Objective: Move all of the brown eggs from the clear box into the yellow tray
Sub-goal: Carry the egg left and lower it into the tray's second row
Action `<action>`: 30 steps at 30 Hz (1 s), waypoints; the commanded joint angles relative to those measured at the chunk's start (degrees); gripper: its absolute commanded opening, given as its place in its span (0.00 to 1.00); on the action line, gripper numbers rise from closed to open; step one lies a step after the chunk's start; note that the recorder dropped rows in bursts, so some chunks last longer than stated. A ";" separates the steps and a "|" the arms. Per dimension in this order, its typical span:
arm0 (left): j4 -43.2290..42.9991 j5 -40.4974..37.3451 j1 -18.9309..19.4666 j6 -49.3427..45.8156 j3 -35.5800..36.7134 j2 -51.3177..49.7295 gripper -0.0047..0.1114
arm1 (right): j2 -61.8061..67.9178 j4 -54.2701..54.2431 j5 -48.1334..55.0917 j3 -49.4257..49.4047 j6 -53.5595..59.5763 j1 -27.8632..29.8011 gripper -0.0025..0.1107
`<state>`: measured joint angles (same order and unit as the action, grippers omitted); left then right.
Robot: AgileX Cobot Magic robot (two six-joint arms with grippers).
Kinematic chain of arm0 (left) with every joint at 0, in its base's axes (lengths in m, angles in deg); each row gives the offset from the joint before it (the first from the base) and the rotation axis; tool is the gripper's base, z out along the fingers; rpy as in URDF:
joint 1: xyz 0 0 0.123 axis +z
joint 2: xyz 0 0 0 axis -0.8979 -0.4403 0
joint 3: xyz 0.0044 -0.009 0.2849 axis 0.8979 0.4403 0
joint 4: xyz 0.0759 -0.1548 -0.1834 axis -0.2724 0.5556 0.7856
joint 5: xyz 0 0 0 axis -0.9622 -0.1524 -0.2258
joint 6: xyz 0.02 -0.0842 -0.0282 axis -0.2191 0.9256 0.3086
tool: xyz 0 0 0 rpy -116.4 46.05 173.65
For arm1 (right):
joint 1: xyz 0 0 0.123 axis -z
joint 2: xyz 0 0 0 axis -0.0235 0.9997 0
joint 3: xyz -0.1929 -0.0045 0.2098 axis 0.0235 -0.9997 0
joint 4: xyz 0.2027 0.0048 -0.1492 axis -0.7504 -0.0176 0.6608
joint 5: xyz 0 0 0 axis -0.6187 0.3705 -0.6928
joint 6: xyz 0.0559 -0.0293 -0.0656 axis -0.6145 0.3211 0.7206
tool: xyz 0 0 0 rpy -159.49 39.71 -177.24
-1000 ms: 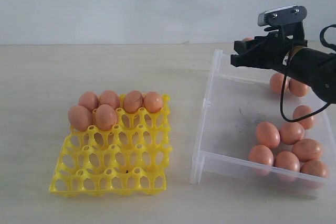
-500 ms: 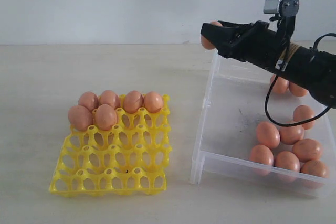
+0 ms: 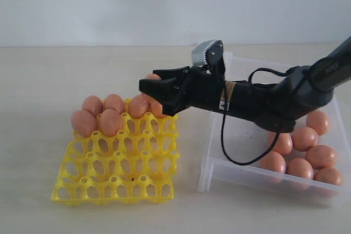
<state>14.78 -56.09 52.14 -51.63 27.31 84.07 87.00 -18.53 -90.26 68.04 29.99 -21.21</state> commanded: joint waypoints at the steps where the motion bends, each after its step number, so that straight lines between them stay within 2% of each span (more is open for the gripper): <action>1: -0.09 0.19 -0.31 0.44 0.15 0.15 0.08 | 2.95 2.59 -1.01 4.02 -0.24 -3.07 0.02; 10: -0.09 0.19 -0.31 0.44 0.15 0.15 0.08 | 4.22 12.92 -1.01 5.11 -0.73 -3.82 0.02; 30: -0.09 0.19 -0.31 0.44 0.15 0.15 0.08 | 3.13 11.63 8.73 5.11 5.19 -3.70 0.02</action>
<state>14.78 -56.09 52.14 -51.63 27.31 84.07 91.11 -6.28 -82.80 72.93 34.54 -25.10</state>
